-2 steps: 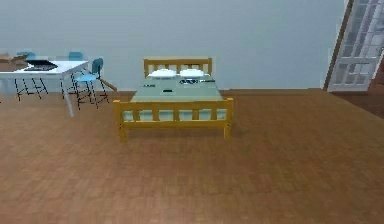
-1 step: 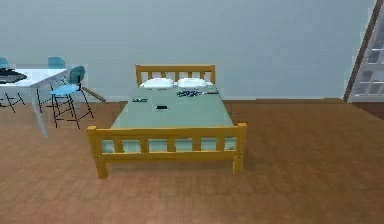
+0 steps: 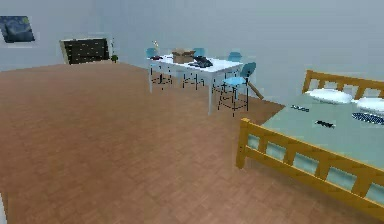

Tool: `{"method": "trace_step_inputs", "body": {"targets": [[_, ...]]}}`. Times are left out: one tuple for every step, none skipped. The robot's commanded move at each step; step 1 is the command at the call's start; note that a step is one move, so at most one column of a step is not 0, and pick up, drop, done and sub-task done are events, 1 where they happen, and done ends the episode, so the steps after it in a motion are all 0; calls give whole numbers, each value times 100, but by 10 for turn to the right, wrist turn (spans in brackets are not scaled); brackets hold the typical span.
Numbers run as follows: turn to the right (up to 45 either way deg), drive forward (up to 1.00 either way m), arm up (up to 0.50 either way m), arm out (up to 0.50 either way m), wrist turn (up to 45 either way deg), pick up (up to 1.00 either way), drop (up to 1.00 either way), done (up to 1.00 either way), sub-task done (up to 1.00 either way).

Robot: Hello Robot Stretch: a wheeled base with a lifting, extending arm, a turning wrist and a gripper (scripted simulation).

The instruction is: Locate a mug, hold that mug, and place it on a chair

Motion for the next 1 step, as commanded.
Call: {"method": "trace_step_inputs", "body": {"targets": [[0, 50, 0, 0, 0, 0, 0, 0, 0]]}}
